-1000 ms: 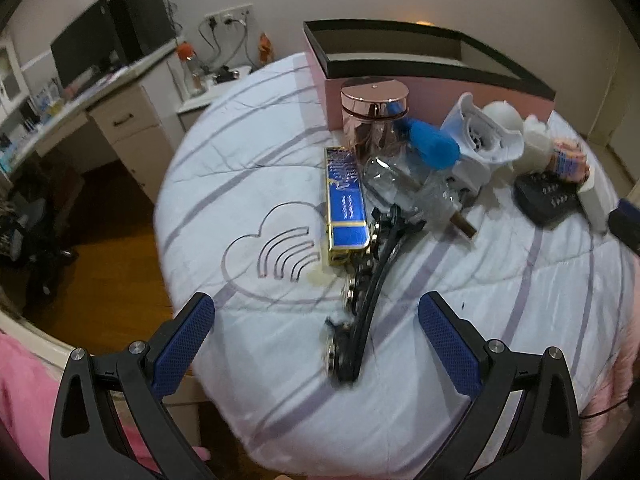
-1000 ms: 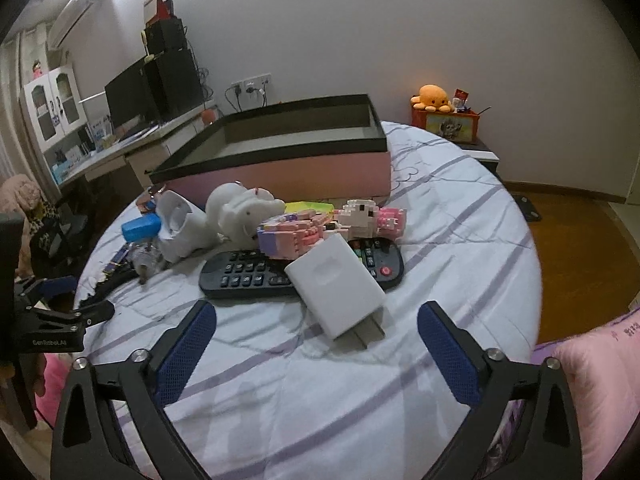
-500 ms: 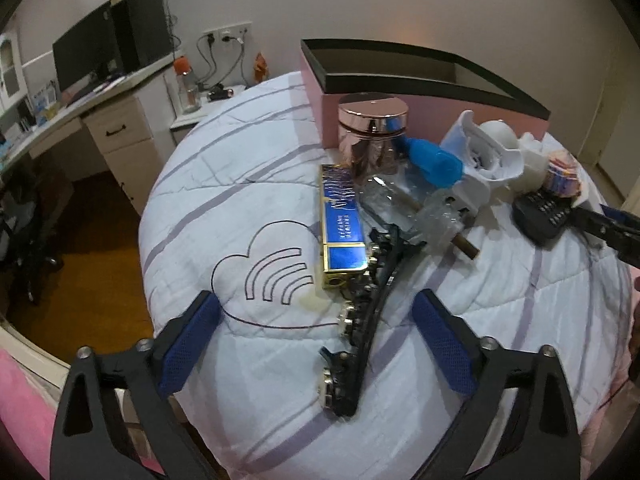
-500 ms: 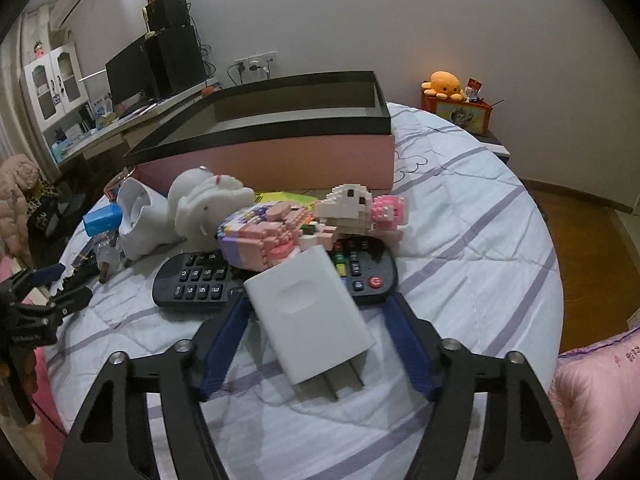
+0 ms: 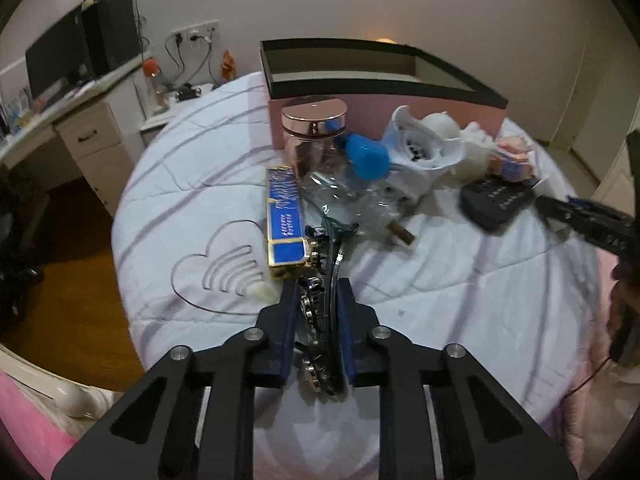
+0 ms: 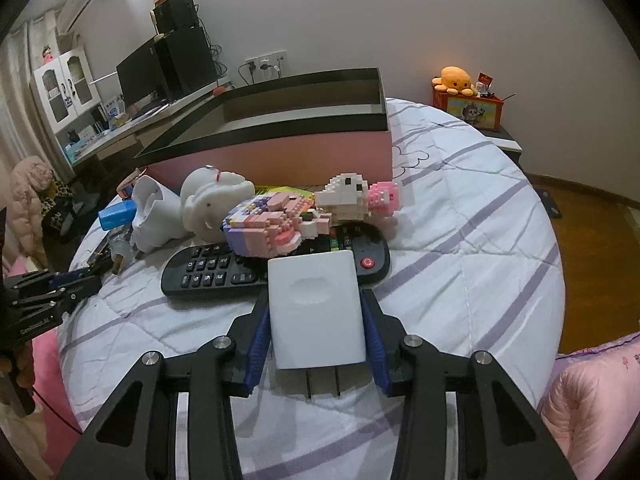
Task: Organize rigid objects
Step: 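Grasp the black hair clip with left tool while right tool grasps white charger, then carry the clip over the pink box with left tool while right tool carries charger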
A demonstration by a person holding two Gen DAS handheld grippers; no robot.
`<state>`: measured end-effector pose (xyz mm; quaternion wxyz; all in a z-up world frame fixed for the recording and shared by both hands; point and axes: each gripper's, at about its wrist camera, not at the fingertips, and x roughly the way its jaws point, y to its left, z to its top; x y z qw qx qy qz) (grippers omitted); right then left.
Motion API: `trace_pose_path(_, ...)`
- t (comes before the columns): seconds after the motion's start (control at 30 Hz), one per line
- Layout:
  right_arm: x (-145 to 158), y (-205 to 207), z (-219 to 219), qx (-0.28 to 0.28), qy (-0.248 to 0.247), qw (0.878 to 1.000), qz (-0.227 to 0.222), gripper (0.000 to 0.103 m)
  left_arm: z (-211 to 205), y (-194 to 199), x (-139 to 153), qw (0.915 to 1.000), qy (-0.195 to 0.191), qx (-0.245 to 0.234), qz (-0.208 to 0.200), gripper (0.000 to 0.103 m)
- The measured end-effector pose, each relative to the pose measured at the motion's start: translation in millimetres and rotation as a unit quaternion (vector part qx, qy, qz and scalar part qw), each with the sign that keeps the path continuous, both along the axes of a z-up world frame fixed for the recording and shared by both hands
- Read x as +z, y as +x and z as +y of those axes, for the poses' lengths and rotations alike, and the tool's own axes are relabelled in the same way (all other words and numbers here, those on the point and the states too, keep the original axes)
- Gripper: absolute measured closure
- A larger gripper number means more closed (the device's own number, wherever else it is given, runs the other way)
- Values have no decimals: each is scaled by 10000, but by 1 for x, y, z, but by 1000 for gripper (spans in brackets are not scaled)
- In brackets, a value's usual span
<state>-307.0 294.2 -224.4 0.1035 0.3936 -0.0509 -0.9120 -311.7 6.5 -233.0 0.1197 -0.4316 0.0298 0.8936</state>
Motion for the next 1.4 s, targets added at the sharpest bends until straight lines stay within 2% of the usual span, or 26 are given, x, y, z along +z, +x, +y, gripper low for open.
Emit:
trace_pose_path(0.13, 1, 5, -1, -8, -48, 10000, 18, 60, 5, 7, 0, 9999, -35, -99, -9, 85)
trace_pose_path(0.33, 9, 12, 1, -13, -134, 9998, 112, 60, 9, 13, 7, 9985, 390, -366, -73, 85)
trace_pose_path(0.73, 38, -4, -3, 148, -167, 9991, 363, 60, 36, 6, 57, 9940, 625, -776, 447, 85)
trace_pose_path(1.03, 71, -55, -20, 475, -29, 9972, 579, 60, 50, -52, 93, 9895, 782, -1015, 670, 84)
trace_pose_path(1.2, 77, -100, -31, 604, 56, 9970, 475, 60, 56, -99, 107, 9910, 552, -971, 736, 84)
trace_pose_path(1.33, 72, -140, -43, 716, 129, 9969, 294, 60, 63, -141, 104, 9907, 615, -1075, 571, 84)
trace_pose_path(1.4, 66, -160, -49, 781, 173, 9967, 151, 60, 66, -167, 93, 9932, 502, -984, 378, 84)
